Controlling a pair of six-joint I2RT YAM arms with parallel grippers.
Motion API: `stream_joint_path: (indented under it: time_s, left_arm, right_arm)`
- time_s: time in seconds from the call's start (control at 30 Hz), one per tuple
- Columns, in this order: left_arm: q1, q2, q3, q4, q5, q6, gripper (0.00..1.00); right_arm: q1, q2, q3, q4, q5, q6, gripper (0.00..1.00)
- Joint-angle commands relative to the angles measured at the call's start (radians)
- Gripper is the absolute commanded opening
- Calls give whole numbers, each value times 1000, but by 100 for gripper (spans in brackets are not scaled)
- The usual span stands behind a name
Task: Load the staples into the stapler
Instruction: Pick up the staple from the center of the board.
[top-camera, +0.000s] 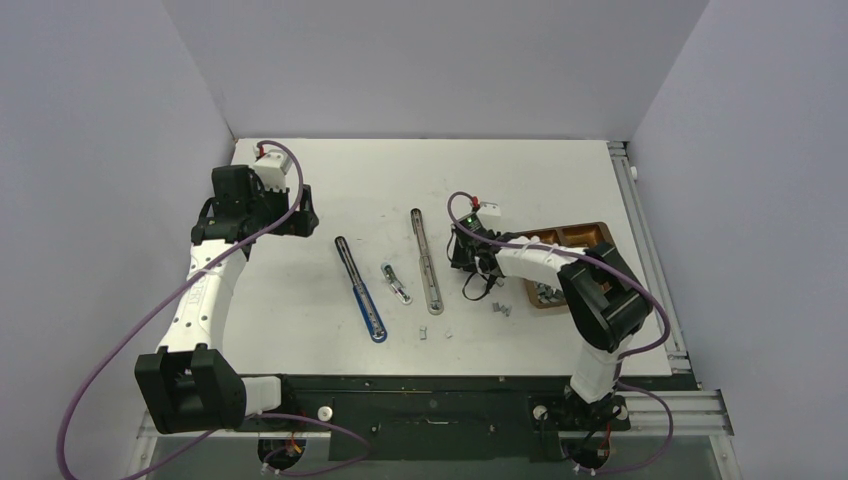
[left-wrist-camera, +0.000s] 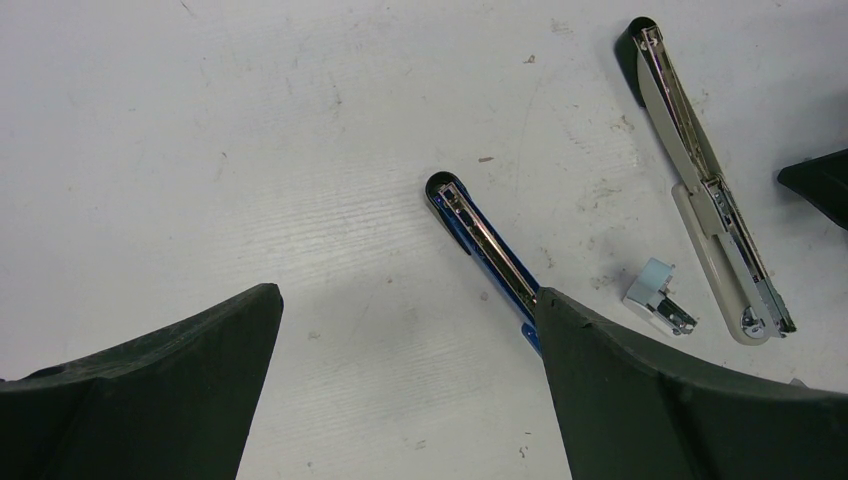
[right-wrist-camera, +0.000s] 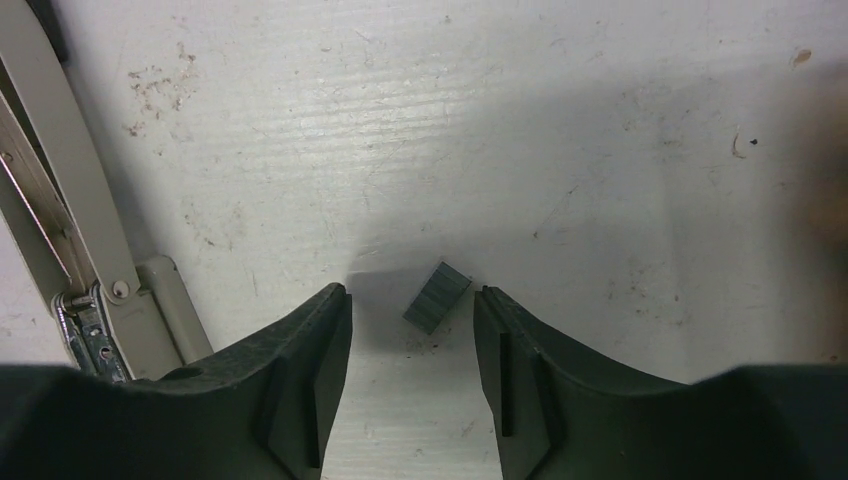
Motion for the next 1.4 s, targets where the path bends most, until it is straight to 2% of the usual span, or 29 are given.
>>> stream_joint_path:
  time_s: [0.0, 0.07, 0.37, 0.57, 0.9, 1.07, 1.37]
  left_arm:
    - [9, -2, 42, 40, 8, -9, 96]
    - [10, -2, 43, 40, 6, -8, 96]
    - [15, -5, 39, 40, 4, -6, 96]
    - [17, -11, 35, 38, -1, -3, 96]
    - [17, -12, 33, 38, 2, -5, 96]
    - [17, -17, 31, 34, -1, -1, 96]
    - [18, -27, 22, 35, 2, -4, 96]
  right_arm:
    - [-14, 24, 37, 18, -15, 6, 45]
    - [-14, 26, 41, 19, -18, 5, 41]
    - [2, 48, 54, 24, -5, -23, 39]
    - [21, 57, 62, 10, 23, -43, 33]
    - [24, 41, 29, 12, 45, -67, 12]
    - [35, 15, 18, 6, 55, -84, 9]
    - [117, -68, -37, -42, 104, -106, 9]
